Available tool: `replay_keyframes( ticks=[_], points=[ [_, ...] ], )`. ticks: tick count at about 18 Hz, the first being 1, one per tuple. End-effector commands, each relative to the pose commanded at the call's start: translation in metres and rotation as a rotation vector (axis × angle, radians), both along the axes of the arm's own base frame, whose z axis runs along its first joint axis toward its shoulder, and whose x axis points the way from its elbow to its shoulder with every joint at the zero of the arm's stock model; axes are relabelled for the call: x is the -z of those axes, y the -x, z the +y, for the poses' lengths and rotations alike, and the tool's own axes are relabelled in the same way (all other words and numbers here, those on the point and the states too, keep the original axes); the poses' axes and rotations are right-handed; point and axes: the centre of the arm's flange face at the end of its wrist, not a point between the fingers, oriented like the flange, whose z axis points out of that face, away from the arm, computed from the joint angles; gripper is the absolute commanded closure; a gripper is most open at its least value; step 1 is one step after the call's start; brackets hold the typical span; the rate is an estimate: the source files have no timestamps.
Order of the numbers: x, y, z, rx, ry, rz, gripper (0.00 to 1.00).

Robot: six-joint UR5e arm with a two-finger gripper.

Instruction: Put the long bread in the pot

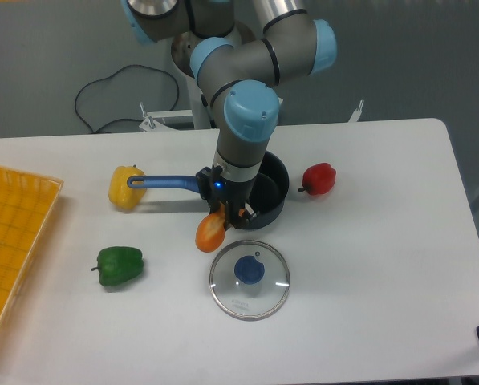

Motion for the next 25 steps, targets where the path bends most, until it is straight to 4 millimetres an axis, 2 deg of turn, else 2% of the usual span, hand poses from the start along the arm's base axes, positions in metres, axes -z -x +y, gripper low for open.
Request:
replay_keyframes(
  ticks=[6,16,25],
  points=[
    [0.012,-0.005,-0.005,0.037,0.013,-0.012,0.59],
    [0.013,0.001,-0.008,0.124,-0.004,0.009,0.59],
    [0.019,0.004,-0.01,0.132,0.001,0.0,0.59]
  ],
)
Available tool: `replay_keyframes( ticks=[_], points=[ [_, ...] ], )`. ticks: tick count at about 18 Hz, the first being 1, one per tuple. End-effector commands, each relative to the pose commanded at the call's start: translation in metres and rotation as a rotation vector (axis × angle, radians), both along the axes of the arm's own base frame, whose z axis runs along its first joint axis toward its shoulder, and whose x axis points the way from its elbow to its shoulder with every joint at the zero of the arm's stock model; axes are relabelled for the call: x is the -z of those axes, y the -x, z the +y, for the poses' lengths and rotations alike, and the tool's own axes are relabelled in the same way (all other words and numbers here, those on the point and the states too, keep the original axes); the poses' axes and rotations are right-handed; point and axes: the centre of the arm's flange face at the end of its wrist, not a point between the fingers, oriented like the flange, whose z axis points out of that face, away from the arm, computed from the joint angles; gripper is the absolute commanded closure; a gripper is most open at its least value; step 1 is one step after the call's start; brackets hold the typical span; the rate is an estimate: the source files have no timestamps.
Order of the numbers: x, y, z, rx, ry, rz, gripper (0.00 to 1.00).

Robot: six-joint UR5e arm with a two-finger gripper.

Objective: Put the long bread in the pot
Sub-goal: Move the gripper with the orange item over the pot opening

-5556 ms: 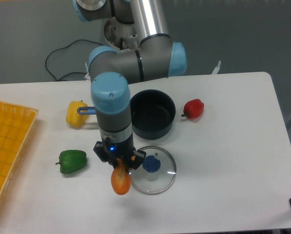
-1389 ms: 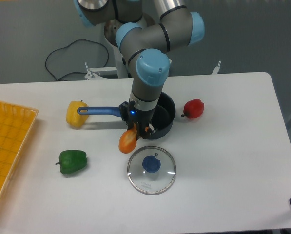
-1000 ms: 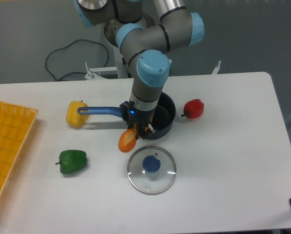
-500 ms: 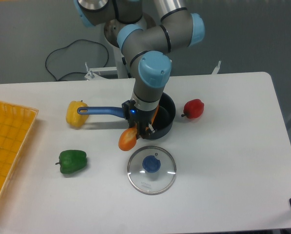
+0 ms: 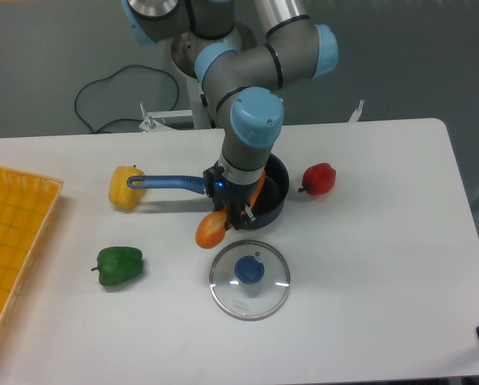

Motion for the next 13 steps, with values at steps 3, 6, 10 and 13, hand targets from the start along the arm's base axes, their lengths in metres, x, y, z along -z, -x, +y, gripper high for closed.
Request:
replay_keyframes(
  ticks=[3,6,10,13],
  points=[
    [0.011,-0.003,-0.007,0.018,0.014,-0.015,0.59],
    [0.01,-0.003,-0.012,0.032,0.011,-0.012,0.59],
    [0.008,-0.003,-0.012,0.032,0.01,-0.011,0.59],
    [0.011,-0.005,-0.014,0.033,0.015,-0.015,0.59]
  ],
)
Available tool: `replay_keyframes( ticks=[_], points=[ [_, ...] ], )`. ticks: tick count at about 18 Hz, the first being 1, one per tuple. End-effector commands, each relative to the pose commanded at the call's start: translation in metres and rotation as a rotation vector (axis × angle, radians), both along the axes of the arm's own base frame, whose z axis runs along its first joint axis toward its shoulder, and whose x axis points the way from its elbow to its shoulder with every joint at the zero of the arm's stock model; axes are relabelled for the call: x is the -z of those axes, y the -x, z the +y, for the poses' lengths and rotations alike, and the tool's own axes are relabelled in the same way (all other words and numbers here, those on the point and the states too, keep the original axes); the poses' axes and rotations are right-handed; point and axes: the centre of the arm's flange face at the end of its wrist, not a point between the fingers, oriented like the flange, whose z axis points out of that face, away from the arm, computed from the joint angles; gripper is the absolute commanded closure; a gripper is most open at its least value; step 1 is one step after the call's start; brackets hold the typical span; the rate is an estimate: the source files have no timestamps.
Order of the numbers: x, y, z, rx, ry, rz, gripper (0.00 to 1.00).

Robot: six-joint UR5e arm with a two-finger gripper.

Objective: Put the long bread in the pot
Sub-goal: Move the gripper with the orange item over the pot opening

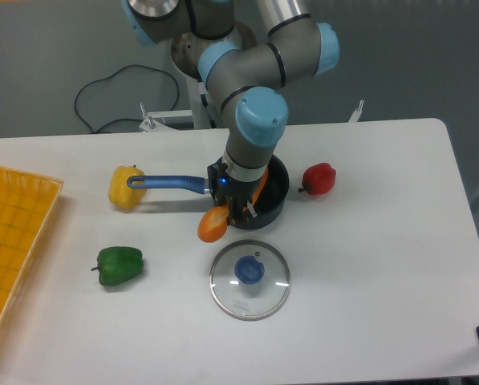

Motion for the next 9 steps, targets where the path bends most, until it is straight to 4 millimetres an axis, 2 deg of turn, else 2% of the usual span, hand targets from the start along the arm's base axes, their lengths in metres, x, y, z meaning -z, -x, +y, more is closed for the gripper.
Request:
replay_keyframes(
  ticks=[9],
  points=[
    [0.0031,-0.0005,-0.0011,0.01,-0.002,-0.004,0.58]
  ],
)
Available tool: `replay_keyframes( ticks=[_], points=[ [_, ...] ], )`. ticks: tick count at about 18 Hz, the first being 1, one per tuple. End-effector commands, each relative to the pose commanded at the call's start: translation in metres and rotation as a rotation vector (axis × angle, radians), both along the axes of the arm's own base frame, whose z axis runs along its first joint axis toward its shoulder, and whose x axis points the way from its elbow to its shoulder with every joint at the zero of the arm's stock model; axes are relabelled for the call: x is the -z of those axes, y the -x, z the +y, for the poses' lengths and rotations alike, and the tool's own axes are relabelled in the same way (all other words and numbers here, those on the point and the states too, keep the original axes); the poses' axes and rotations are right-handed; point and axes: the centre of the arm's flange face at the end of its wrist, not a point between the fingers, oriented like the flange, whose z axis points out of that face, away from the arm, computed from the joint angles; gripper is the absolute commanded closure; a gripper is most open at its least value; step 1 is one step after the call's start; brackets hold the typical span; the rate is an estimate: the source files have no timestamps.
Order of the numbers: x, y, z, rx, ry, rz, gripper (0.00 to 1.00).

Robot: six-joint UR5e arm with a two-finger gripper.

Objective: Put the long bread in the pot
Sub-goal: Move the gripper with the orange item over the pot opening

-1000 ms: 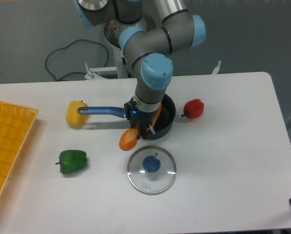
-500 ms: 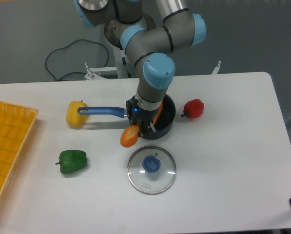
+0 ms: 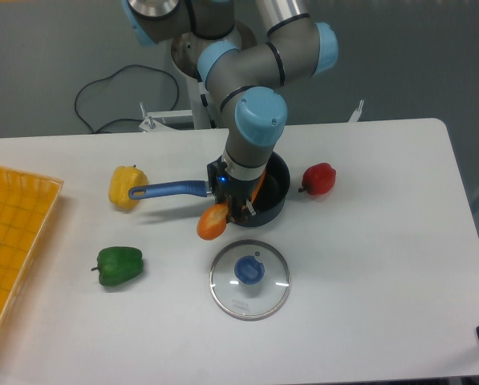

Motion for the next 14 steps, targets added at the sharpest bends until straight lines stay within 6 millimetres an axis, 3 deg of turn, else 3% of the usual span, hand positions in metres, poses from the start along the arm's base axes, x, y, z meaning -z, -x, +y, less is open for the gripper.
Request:
replay_keyframes(
  ticks=[12,14],
  points=[
    [0.0008,0.0002,0.0,0.002,0.002,0.0,0.54],
    [0.0007,0.0005,0.0,0.003,0.002,0.002,0.34]
  ],
)
